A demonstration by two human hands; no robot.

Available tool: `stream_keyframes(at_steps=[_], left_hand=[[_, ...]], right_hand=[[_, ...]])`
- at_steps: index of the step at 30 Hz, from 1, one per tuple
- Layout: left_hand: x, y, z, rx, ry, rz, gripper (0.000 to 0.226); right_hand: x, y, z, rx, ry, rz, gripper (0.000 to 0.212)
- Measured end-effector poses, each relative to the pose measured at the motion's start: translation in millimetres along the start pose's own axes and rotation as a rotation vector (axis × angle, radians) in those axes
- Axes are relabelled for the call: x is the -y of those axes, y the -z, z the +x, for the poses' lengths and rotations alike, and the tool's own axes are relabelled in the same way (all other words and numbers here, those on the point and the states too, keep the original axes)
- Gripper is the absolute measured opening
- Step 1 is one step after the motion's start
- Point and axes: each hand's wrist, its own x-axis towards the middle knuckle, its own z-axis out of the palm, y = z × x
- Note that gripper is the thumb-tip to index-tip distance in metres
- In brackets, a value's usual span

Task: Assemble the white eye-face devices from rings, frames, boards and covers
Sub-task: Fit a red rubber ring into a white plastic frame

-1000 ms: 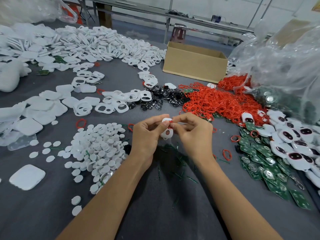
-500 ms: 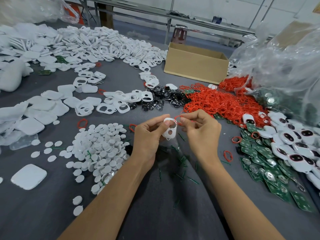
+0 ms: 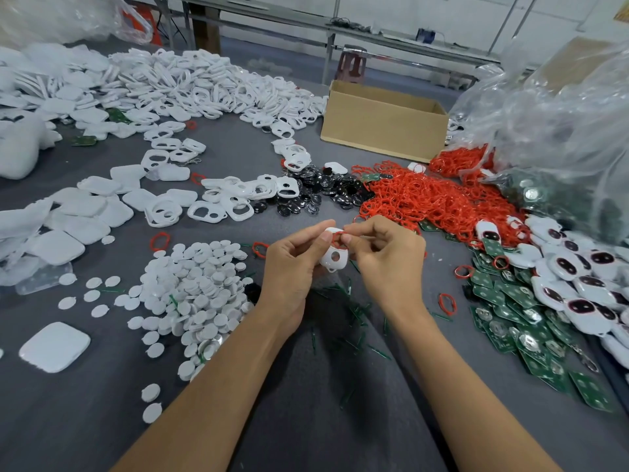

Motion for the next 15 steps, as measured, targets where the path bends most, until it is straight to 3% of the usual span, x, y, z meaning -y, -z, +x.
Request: stream_keyframes(at_steps=[15], left_hand=[[-1.4, -1.0, -0.2, 0.0, -0.002, -0.016, 0.017]], right_hand=[[7.8, 1.4, -0.2, -0.01, 0.015, -0.075, 0.019]])
